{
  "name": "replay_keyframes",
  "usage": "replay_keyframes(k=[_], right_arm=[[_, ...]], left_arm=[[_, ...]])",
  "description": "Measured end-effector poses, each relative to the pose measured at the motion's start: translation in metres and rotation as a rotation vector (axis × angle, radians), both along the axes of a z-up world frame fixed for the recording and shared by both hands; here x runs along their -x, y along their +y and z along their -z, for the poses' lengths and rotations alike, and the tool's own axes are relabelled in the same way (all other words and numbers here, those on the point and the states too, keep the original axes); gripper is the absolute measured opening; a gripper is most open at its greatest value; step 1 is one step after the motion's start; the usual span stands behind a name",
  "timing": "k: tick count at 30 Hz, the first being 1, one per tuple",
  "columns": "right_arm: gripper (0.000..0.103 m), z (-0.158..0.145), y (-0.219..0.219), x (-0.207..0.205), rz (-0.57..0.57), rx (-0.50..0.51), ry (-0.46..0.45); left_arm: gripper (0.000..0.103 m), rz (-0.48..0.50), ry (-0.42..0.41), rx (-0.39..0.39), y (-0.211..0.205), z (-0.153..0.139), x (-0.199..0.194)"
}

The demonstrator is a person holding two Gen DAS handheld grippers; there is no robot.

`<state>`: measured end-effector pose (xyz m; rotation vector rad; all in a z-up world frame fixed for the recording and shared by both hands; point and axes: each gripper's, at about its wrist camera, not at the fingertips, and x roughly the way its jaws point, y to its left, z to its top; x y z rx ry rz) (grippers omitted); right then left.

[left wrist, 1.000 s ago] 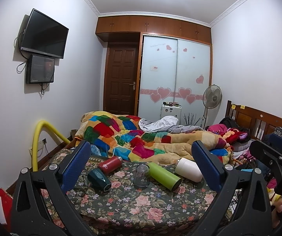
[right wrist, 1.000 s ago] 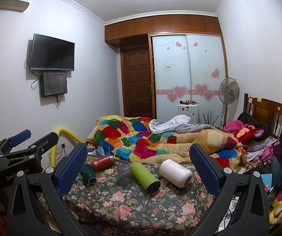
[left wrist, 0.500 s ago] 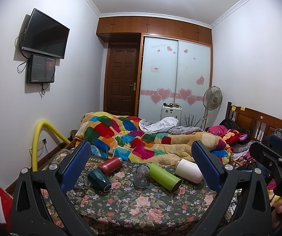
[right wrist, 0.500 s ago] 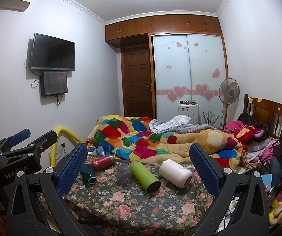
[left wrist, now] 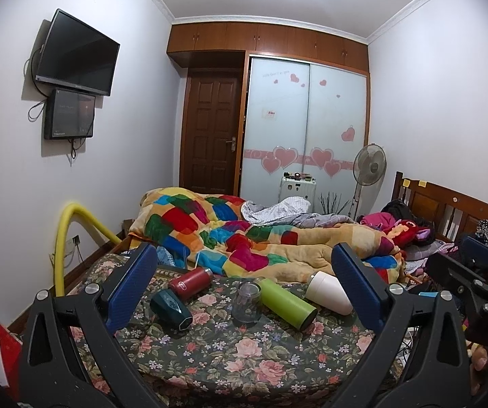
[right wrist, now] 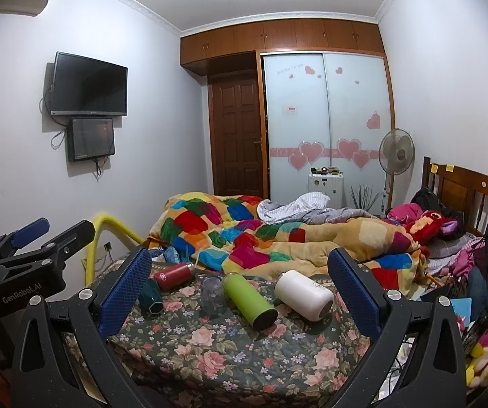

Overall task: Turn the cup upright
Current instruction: 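Move the right tool down and grasp the lying lime-green bottle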

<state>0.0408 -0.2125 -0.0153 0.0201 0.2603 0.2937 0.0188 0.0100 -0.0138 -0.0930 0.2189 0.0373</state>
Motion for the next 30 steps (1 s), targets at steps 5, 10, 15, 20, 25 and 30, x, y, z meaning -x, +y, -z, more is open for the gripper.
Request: replay_keyframes(k=[5, 10, 15, 20, 25, 30], right_arm=[[0.103, 0.011, 0.003, -0.019, 0.01, 0.017, 0.041], [0.103, 0.035, 0.008, -0.055, 0.023, 0.071, 0.121], [0.103, 0.07, 0.02, -0.107, -0.008, 0.142, 0.249], [0.103, 0.104, 0.033, -0.155, -0.069, 0.212, 0.369], [0.103, 0.135, 0.054, -0.2, -0.128, 0.319, 0.479], [0.101, 0.171, 0.067, -0.246, -0.212, 0.382, 0.631]], left_arm=[[0.103, -0.013, 0.042, 0.024, 0.008, 0.013, -0.024], [0.103, -0.013, 0.114, 0.094, 0.025, 0.034, -0.056], [0.103, -0.083, 0.194, 0.112, 0.039, 0.064, -0.09], [0.103, -0.099, 0.285, 0.145, 0.051, 0.098, -0.121], [0.101, -0.137, 0.362, 0.139, 0.057, 0.126, -0.141], [0.098, -0.126, 0.419, 0.149, 0.06, 0.148, -0.154]])
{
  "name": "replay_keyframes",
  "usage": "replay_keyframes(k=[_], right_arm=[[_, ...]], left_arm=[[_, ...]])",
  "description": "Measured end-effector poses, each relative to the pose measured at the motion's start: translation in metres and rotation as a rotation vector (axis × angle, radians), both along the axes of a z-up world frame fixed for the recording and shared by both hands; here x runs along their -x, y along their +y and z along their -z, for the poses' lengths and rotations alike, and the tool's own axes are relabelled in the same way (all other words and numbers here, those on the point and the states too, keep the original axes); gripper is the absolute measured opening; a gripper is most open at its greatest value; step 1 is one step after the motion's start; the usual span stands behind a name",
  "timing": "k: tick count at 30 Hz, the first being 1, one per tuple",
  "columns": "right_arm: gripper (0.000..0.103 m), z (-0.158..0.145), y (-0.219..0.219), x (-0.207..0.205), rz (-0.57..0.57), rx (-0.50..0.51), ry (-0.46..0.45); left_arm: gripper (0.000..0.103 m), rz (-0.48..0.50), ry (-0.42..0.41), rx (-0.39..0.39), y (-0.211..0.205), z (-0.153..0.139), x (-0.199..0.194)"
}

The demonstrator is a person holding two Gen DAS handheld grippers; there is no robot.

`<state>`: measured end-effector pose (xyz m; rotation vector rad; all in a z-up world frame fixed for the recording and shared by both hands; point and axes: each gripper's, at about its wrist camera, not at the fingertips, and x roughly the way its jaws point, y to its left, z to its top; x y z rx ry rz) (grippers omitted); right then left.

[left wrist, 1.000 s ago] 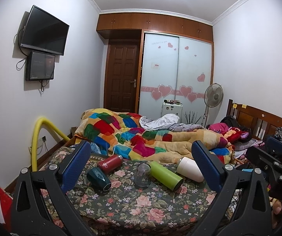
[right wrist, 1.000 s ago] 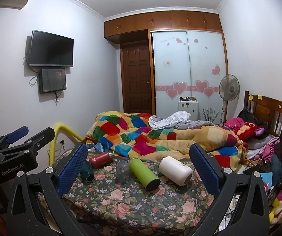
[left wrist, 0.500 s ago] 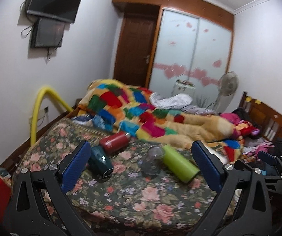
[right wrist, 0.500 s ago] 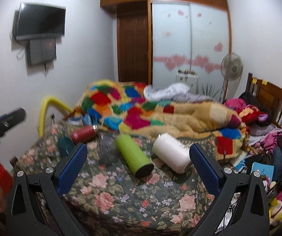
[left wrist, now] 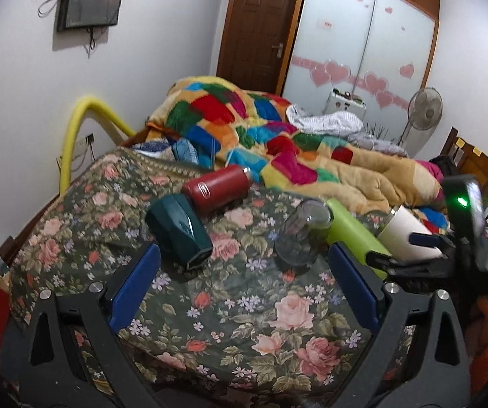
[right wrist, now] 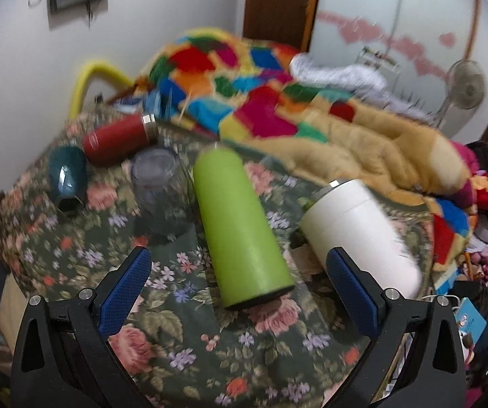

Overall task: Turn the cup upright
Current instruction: 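Move the right tool down and grasp the lying lime-green bottle, then lift the green bottle with the right tool toward the left tool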

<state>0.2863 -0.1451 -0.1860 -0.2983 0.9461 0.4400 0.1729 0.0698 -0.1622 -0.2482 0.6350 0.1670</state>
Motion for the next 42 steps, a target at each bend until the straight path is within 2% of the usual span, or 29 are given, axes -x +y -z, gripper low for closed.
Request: replay_keyframes(k=[5, 7, 13, 19, 23, 34, 42], right_arm=[[0.086, 0.023, 0.008, -0.035, -0.042, 0.037, 0.135], [0.083, 0.03, 0.01, -0.044, -0.06, 0.044, 0.185], [0.074, 0.042, 0.018, -0.059, -0.088, 0.068, 0.258], [0.074, 0.055, 0.029, -0.069, -0.099, 0.132, 0.269], [0.066, 0.057, 0.03, -0.071, -0.098, 0.169, 0.255], [0.063, 0.051, 0.02, -0.051, -0.081, 0.1, 0.264], [0.063, 0.031, 0.005, -0.032, -0.067, 0.034, 0.252]], left_arm=[[0.096, 0.037, 0.027, 0.025, -0.004, 0.014, -0.007], [0.096, 0.049, 0.029, 0.038, -0.005, 0.017, -0.008], [0.096, 0.053, 0.025, 0.005, -0.011, 0.019, -0.01], [0.096, 0.058, 0.024, -0.014, -0.013, 0.023, -0.012], [0.096, 0.06, 0.013, -0.03, -0.015, 0.021, -0.009], [0.096, 0.047, -0.032, -0.009, -0.014, 0.008, 0.002], [0.096, 0.07, -0.025, 0.08, -0.012, 0.0, 0.009]])
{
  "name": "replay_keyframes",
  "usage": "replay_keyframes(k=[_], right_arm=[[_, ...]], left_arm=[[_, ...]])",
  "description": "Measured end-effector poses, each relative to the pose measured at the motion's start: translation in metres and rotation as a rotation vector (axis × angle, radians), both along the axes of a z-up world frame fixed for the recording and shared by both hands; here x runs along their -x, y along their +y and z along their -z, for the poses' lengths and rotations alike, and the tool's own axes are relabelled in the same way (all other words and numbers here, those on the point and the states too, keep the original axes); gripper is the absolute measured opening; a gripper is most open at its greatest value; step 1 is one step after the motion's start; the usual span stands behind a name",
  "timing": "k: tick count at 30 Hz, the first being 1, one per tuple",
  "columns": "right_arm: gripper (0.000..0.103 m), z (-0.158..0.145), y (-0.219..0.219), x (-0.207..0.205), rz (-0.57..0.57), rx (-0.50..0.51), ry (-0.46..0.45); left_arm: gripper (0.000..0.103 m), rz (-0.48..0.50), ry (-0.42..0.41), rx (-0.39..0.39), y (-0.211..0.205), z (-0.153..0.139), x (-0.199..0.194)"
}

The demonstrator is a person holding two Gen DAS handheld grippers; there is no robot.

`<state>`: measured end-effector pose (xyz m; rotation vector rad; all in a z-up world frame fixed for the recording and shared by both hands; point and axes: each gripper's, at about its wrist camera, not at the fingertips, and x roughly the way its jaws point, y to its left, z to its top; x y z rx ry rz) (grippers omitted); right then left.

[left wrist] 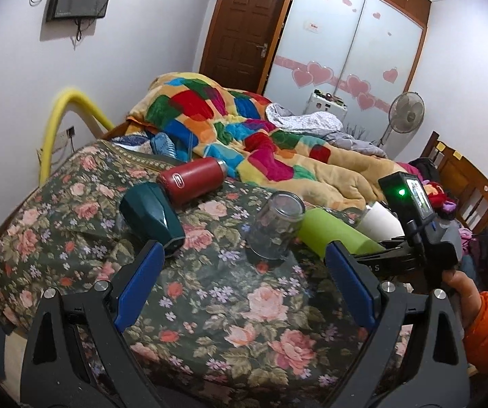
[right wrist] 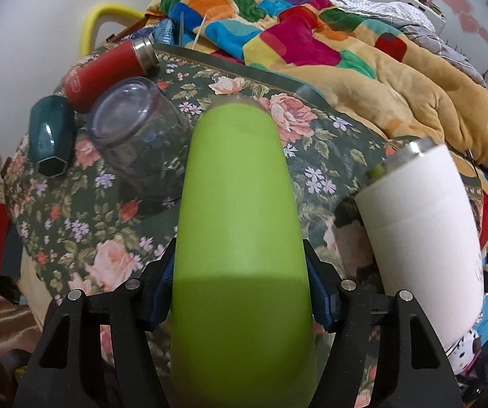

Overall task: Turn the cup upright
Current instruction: 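Lift the green bottle with the right tool toward the left tool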

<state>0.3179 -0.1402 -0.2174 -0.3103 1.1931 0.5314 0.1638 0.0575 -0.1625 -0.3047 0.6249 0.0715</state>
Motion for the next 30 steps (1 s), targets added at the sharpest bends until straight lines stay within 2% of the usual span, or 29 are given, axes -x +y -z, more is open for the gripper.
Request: replay_keyframes(k=[9, 15, 21, 27, 30], right_arm=[[0.062, -0.023, -0.018, 0.024, 0.03, -0.057, -0.03], [0.062, -0.05, -0.02, 0.05, -0.006, -0.098, -0.098], [0.062, -0.071, -0.004, 0.076, -0.082, -0.14, -0.162], [0.062, -0.063, 0.021, 0.091, -0.162, -0.174, -0.158], [0.062, -0.046, 0.039, 0.091, -0.201, -0.166, -0.135]], left_arm=[[0.097, 0.007, -0.016, -0.022, -0.008, -0.012, 0.017], [0.097, -0.005, -0.028, -0.025, -0.006, -0.02, 0.026], [0.097, -0.021, -0.032, -0.034, -0.003, -0.024, 0.033], [0.097, -0.033, -0.011, -0.051, 0.003, -0.02, 0.034], [0.097, -0.038, 0.002, -0.061, 0.004, -0.017, 0.034]])
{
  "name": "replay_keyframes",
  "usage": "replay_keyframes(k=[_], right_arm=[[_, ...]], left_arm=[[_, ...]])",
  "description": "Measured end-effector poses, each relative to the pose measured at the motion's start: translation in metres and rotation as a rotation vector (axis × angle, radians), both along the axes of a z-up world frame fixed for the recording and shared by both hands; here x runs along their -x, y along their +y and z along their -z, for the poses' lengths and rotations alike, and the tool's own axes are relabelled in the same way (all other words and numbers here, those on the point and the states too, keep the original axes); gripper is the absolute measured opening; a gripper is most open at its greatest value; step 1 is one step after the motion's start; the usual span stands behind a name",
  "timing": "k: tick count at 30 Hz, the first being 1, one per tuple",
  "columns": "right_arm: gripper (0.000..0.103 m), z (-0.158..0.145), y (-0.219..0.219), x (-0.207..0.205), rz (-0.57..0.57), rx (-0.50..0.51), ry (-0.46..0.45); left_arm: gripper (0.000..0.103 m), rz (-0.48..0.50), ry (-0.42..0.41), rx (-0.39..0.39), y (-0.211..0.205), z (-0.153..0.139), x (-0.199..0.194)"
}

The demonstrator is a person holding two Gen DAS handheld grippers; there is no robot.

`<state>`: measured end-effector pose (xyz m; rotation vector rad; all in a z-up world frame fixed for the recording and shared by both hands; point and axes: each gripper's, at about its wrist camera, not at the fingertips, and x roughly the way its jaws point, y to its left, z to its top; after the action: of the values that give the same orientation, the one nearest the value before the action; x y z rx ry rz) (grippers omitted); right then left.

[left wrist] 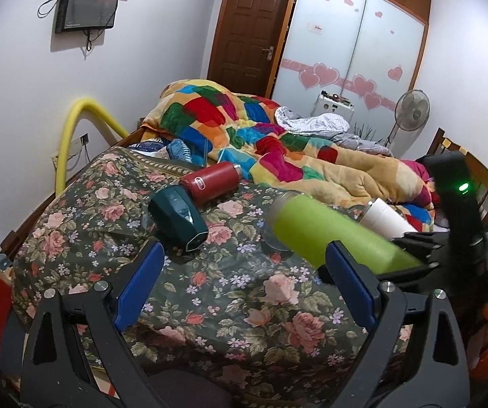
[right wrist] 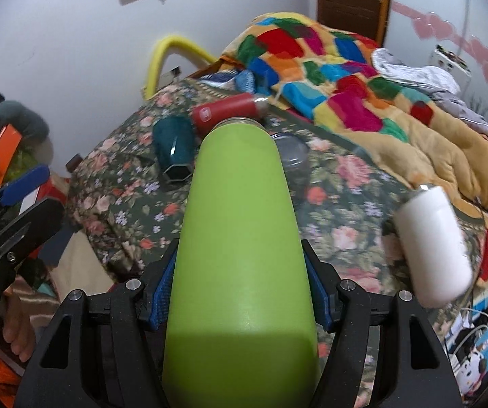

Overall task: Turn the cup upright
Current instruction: 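Lift the green bottle with the right tool toward the left tool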

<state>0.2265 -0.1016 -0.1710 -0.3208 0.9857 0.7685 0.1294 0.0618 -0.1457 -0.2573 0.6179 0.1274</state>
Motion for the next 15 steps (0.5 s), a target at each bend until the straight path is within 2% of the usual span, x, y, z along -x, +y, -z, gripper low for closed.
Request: replay_keyframes(k=[8, 15], right_arm=[[0.062, 0.049, 0.022, -0.003, -0.059, 0.085, 0.053], [0.062, 0.065, 0.017, -0.008, -0.068, 0.131, 0.065]], left_arm=[[0.097, -0.003, 0.041, -0.024, 0.002, 0.014, -0.007], [0.096, -0.004, 0.082, -0.016, 0.002, 0.029, -0.019]])
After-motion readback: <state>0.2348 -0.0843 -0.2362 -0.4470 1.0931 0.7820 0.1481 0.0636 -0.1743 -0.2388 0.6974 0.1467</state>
